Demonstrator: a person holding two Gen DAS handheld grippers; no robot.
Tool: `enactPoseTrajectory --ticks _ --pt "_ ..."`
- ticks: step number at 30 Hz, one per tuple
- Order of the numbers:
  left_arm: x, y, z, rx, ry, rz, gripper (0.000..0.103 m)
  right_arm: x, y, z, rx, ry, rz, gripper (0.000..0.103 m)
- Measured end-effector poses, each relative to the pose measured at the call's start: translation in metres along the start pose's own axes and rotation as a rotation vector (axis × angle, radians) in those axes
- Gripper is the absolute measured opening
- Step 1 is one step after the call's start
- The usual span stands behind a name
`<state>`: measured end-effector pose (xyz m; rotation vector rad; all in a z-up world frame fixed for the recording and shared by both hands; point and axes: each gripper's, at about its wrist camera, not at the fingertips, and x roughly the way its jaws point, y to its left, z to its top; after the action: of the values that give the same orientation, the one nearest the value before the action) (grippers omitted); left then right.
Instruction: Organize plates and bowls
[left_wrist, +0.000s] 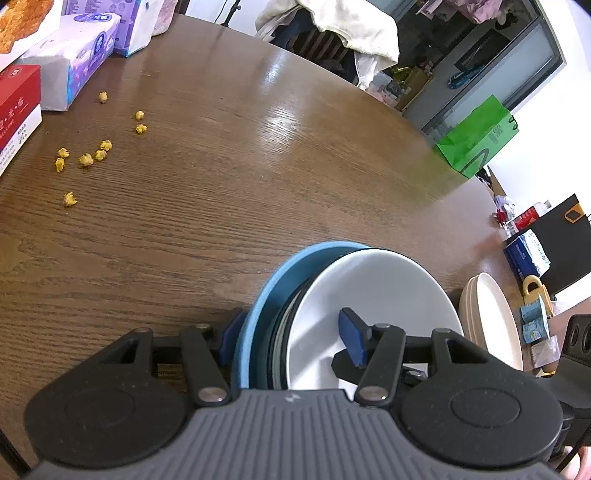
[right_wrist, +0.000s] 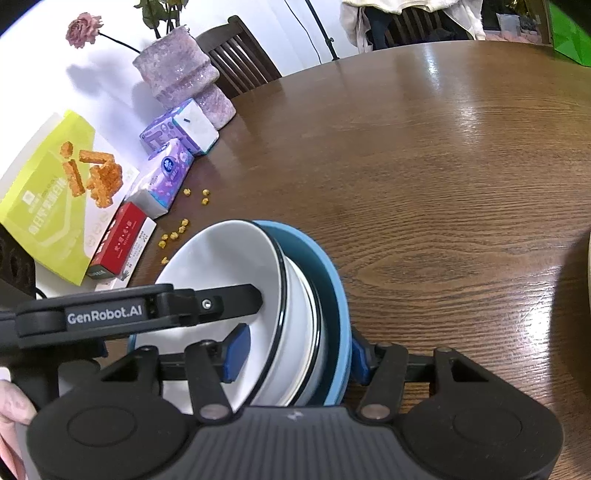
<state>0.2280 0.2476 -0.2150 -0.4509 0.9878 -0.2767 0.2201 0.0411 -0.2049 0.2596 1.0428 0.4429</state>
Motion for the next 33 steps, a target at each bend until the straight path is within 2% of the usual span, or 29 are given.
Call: enactPoseTrajectory --ticks 23,33 --pt "-0.003 -0.010 0.001 0.019 -0.014 -0.001 0.057 -0.013 -0.009 -0.002 0.022 -0.036 0.021 0.052" --pt "-0.010 -0.026 0.005 0.033 -0.029 -0.007 0.057 -0.029 -0.013 0.003 0.020 -0.055 0.023 0.052"
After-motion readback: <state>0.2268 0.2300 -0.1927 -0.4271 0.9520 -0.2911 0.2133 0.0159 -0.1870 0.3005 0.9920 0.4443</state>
